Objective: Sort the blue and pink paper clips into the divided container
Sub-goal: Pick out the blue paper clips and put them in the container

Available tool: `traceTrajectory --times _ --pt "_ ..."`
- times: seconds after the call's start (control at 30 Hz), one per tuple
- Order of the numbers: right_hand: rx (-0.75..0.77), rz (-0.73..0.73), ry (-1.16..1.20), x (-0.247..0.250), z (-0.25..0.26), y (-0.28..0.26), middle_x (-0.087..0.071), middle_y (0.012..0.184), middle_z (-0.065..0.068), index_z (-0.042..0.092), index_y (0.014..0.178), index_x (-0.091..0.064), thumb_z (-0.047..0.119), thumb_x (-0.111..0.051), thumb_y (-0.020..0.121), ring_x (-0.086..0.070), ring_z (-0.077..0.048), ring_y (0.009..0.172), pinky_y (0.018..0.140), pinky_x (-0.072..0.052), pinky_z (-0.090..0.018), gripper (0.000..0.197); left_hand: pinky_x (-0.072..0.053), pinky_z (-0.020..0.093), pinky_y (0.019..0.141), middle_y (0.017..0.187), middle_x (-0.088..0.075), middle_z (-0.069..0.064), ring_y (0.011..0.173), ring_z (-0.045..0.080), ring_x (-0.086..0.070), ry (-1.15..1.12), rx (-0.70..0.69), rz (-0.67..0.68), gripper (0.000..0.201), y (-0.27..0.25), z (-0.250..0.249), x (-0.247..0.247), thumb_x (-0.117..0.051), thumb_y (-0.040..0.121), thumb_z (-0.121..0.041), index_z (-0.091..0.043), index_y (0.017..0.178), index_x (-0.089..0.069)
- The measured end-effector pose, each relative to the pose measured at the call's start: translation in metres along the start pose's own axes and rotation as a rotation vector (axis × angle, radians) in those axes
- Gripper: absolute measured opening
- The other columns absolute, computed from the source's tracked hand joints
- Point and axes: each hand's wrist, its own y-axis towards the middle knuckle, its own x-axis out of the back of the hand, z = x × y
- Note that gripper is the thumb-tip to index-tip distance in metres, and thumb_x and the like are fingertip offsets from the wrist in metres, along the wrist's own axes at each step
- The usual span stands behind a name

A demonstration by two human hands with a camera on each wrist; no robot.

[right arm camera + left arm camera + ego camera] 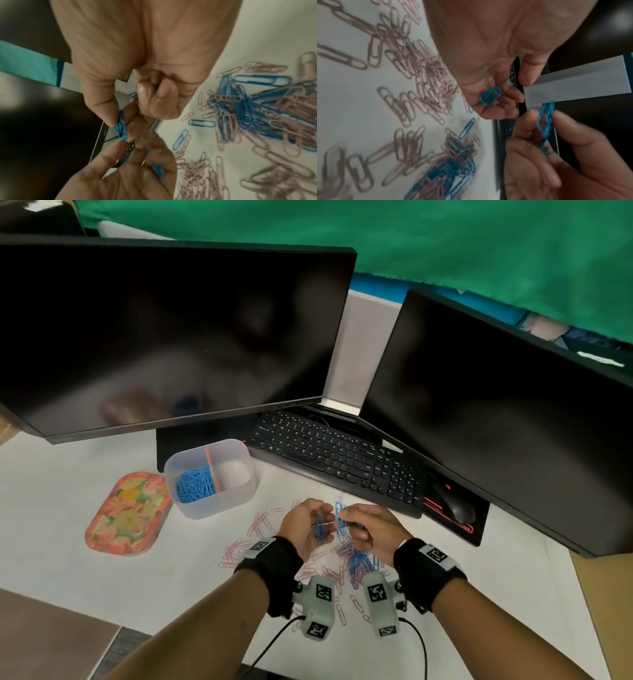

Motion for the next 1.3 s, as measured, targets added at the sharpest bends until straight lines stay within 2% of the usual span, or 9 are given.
traceTrajectory --times 0.13,0.2,0.3,0.4,0.57,0.77,1.0,1.13,1.3 --pt "0.016 -0.068 -0.381 -0.019 0.019 -0.003 -0.058 0.059 0.002 0.002 0.093 -0.067 0.017 -0.072 0.081 -0.038 -0.008 0.041 0.041 -0.031 -0.02 0.021 -0.052 0.035 0.068 0.091 -0.065 0.015 0.077 0.024 -0.061 -0.131 0.038 0.038 0.037 -0.005 0.0 -0.009 -0.038 0.1 -0.033 -0.003 0.101 -0.06" --pt "0.038 -0.099 -0.589 -0.031 0.032 -0.004 -0.063 0.066 -0.005 0.006 0.092 -0.069 0.019 -0.07 0.08 -0.045 -0.01 0.042 0.043 -0.038 -0.022 0.017 -0.053 0.036 0.065 0.087 -0.065 0.018 0.073 0.026 -0.061 -0.227 0.037 0.048 0.04 -0.01 -0.005 -0.01 -0.032 0.101 -0.03 0.0 0.099 -0.058" --pt "0.081 -0.102 -0.672 -0.047 0.046 -0.001 -0.069 0.073 -0.014 0.008 0.09 -0.07 0.017 -0.062 0.086 -0.059 -0.017 0.054 0.056 -0.053 -0.027 0.013 -0.048 0.035 0.058 0.067 -0.051 0.016 0.054 0.023 -0.049 -0.269 -0.003 0.05 0.039 -0.016 -0.012 -0.005 -0.025 0.102 -0.024 0.005 0.102 -0.051" --pt "0.088 -0.117 -0.677 -0.056 0.056 0.004 -0.073 0.087 -0.017 0.007 0.086 -0.07 0.018 -0.057 0.088 -0.071 -0.022 0.074 0.071 -0.061 -0.033 0.018 -0.052 0.036 0.064 0.067 -0.058 0.012 0.059 0.021 -0.057 -0.308 -0.016 0.014 0.036 -0.015 -0.014 0.003 -0.026 0.102 -0.023 0.002 0.106 -0.052" --pt "0.107 -0.096 -0.665 -0.061 0.066 0.009 -0.074 0.082 -0.016 0.001 0.08 -0.067 0.026 -0.05 0.078 -0.072 -0.031 0.077 0.075 -0.059 -0.05 0.03 -0.053 0.039 0.081 0.078 -0.068 0.017 0.074 0.026 -0.063 -0.36 -0.017 0.037 0.043 -0.02 -0.023 0.01 -0.026 0.102 -0.023 0.001 0.095 -0.06" --pt "0.172 -0.247 -0.476 -0.051 0.078 0.003 -0.069 0.085 -0.017 0.0 0.094 -0.068 0.013 -0.05 0.092 -0.064 -0.022 0.074 0.082 -0.056 -0.043 0.022 -0.056 0.038 0.073 0.093 -0.065 0.02 0.081 0.03 -0.065 -0.442 -0.096 -0.03 0.036 -0.03 -0.049 0.033 -0.031 0.101 -0.022 0.001 0.101 -0.059" --pt "0.063 -0.285 -0.442 -0.023 0.052 0.007 -0.066 0.08 -0.011 0.003 0.093 -0.067 0.012 -0.051 0.092 -0.061 -0.019 0.072 0.076 -0.056 -0.035 0.018 -0.041 0.032 0.064 0.074 -0.047 0.009 0.064 0.022 -0.045 -0.447 -0.346 -0.303 0.027 -0.037 -0.108 0.107 -0.031 0.096 -0.012 -0.01 0.074 -0.047" --pt "-0.018 -0.291 -0.455 -0.018 0.03 0.016 -0.06 0.075 -0.01 0.002 0.089 -0.064 0.011 -0.051 0.091 -0.056 -0.019 0.067 0.069 -0.051 -0.034 0.015 -0.042 0.03 0.063 0.082 -0.048 0.009 0.065 0.02 -0.047 -0.297 -0.306 -0.534 0.02 -0.022 -0.12 0.132 -0.042 0.097 -0.028 -0.01 0.094 -0.051" --pt "-0.058 -0.349 -0.536 -0.007 0.013 0.021 -0.056 0.068 -0.011 0.002 0.082 -0.062 0.008 -0.05 0.087 -0.05 -0.021 0.061 0.058 -0.043 -0.032 0.014 -0.046 0.04 0.09 0.12 -0.057 0.01 0.111 0.029 -0.055 -0.16 -0.26 -0.589 0.04 0.002 -0.118 0.145 -0.05 0.092 -0.037 -0.014 0.124 -0.052"
